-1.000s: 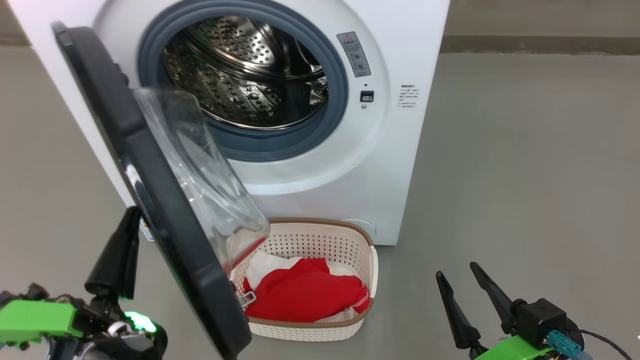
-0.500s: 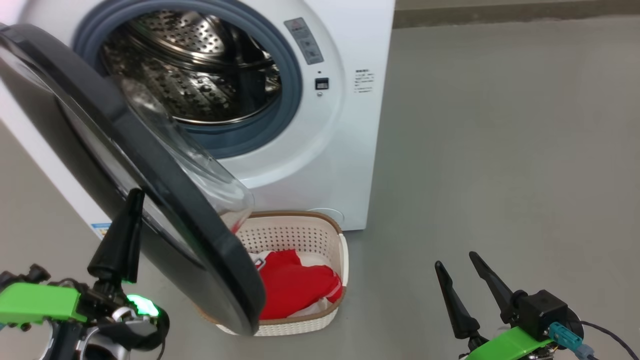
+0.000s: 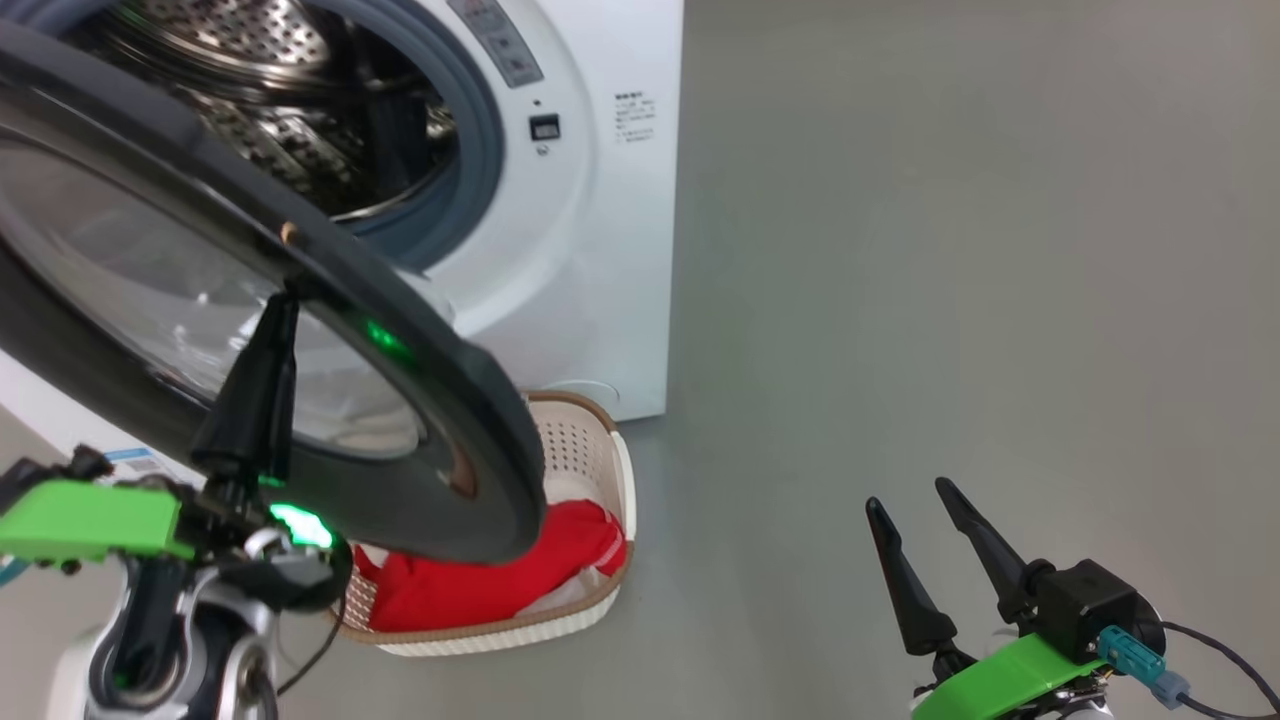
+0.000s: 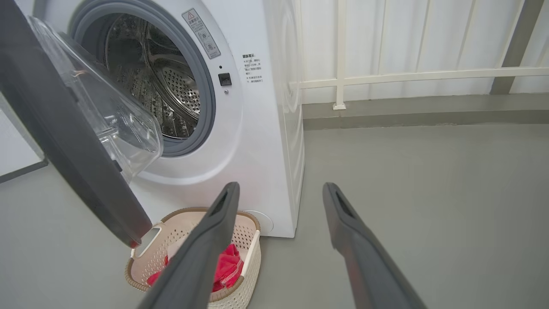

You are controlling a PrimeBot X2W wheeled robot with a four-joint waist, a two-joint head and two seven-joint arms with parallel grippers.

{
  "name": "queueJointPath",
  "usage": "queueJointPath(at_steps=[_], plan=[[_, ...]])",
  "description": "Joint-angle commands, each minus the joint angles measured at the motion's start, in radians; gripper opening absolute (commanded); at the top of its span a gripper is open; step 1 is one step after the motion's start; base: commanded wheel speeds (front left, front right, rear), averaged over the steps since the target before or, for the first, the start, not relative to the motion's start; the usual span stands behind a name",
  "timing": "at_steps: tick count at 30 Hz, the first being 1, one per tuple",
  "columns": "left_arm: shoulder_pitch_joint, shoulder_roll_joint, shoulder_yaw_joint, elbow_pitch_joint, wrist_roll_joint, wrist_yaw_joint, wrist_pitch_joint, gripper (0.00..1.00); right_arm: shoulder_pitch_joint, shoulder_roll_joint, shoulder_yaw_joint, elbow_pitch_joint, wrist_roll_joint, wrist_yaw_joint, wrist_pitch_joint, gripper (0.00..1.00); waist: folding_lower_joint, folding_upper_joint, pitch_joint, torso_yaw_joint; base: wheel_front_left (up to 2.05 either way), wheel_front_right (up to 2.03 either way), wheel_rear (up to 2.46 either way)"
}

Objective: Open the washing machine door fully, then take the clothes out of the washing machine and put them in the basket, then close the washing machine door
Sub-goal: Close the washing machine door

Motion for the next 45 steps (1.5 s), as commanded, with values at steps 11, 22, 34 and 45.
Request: queueJointPath(at_steps=[11,22,34,45], plan=[[-0.215,0.008,-0.003,0.145,0.016,-0.073,-0.023,0.0,-0.075,-0.007,0.027,-0.04,-0.021,0.006,-0.006,1.0,0.0,-0.0001,0.075,-0.027,0.0,0.0,0.0],[-0.418,0.008,-0.005,0.32,0.019,-0.131,-0.04,0.0,-0.109,-0.007,0.029,-0.043,-0.03,0.006,-0.006,1.0,0.0,-0.0001,0.143,-0.031,0.0,0.0,0.0],[-0.535,0.009,-0.012,0.465,0.016,-0.195,-0.009,0.0,-0.127,-0.007,0.034,-0.041,-0.033,0.006,-0.006,1.0,0.0,-0.0001,0.179,-0.041,0.0,0.0,0.0],[-0.437,0.014,-0.002,0.502,0.003,-0.235,0.017,1.0,-0.11,-0.007,0.03,-0.026,-0.025,0.006,-0.006,1.0,0.0,-0.0001,0.103,-0.031,0.0,0.0,0.0]])
